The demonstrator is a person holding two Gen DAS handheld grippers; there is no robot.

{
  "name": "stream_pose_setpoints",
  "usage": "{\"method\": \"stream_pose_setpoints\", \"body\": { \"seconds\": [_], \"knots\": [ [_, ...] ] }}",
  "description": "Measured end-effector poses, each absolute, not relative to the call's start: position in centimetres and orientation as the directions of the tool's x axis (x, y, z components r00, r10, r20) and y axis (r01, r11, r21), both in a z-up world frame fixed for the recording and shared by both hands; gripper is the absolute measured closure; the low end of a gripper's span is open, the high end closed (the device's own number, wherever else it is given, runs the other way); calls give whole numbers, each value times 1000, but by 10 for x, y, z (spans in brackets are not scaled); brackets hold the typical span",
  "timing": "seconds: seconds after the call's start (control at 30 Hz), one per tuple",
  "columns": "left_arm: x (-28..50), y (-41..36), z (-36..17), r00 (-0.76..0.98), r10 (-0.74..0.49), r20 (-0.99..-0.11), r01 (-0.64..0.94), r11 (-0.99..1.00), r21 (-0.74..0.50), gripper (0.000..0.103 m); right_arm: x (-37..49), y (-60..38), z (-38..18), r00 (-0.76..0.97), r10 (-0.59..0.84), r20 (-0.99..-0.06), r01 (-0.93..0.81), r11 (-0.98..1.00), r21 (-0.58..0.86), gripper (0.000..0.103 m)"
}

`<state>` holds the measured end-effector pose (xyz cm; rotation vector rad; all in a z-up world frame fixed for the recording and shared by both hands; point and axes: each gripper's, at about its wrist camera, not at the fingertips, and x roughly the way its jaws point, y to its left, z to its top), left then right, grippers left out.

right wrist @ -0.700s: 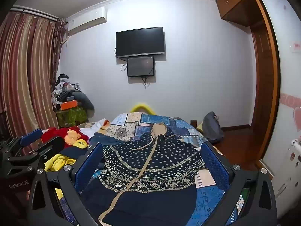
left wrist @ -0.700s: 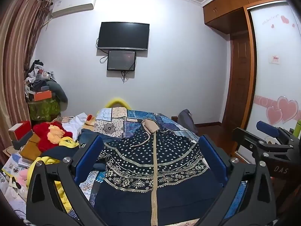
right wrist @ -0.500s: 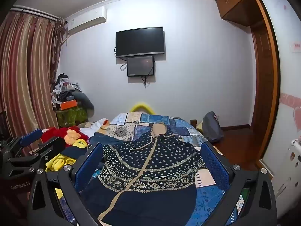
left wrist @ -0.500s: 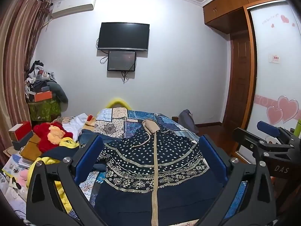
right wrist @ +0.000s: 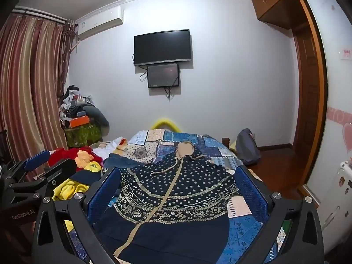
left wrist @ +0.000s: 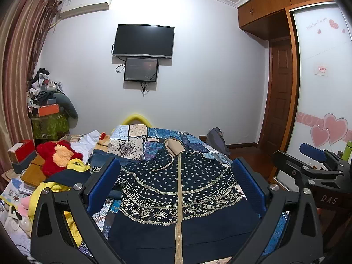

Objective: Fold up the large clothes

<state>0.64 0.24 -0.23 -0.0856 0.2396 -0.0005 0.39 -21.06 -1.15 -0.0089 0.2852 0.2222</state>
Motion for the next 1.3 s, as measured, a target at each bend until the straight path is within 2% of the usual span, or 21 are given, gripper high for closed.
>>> {"method": "stream_pose_setpoints", "body": {
  "seconds": [1.3],
  "knots": [
    [11, 6, -4, 970, -22, -242, -2, 995, -101, 0, 12, -202, -23, 938, 197, -287, -203, 979, 8, 0]
  ]
}}
